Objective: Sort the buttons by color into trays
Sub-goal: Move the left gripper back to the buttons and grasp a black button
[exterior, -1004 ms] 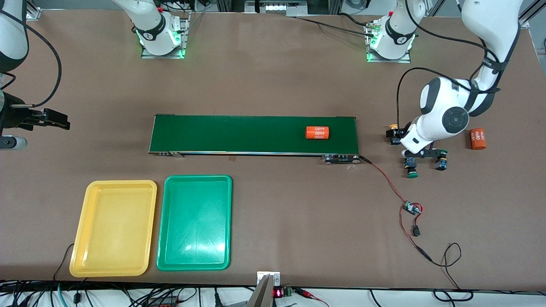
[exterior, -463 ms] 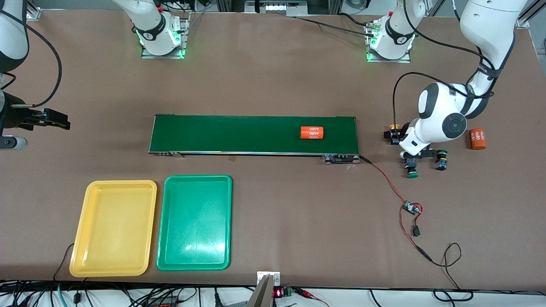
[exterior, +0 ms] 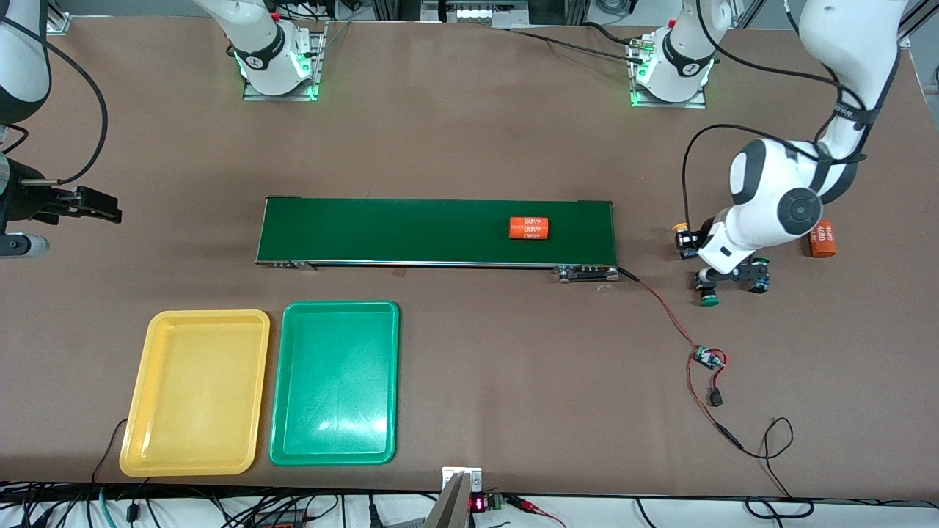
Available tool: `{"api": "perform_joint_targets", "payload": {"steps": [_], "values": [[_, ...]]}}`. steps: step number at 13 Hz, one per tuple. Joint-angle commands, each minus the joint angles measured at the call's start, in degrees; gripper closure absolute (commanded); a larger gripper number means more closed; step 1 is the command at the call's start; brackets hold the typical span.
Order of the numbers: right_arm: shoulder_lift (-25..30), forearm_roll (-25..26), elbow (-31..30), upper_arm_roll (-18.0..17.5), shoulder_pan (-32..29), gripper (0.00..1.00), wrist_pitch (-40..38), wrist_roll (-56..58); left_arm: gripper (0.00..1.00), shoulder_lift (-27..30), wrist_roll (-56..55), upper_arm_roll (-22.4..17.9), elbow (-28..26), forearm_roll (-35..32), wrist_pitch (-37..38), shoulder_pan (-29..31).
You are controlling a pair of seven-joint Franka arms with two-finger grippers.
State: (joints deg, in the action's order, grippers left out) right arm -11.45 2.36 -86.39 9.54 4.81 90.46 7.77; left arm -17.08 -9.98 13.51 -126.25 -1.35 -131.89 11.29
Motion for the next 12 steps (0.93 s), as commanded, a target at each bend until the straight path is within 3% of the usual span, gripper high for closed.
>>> {"api": "perform_joint_targets", "payload": {"steps": [1,3,7,12], "values": [[0.46,-0.17,-0.35,-0.14,0.20,0.00,-0.46,0.67,1.00,5.65,0.31,0.81,5.20,1.18,9.34,-2.22],[0.46,-0.17,-0.35,-0.14,0.20,0.00,-0.37,0.75,1.00,6.01,0.13,2.12,9.69,1.27,13.22,-5.21],[0.46,-0.17,-0.35,-0.05,0.11,0.00,-0.46,0.84,1.00,3.64,-0.13,10.03,9.70,4.24,9.48,-8.29],[0.46,-0.17,-0.35,-0.05,0.02,0.00,-0.46,1.02,0.96,-3.21,-0.04,9.95,9.44,4.26,2.69,-14.45]]}}
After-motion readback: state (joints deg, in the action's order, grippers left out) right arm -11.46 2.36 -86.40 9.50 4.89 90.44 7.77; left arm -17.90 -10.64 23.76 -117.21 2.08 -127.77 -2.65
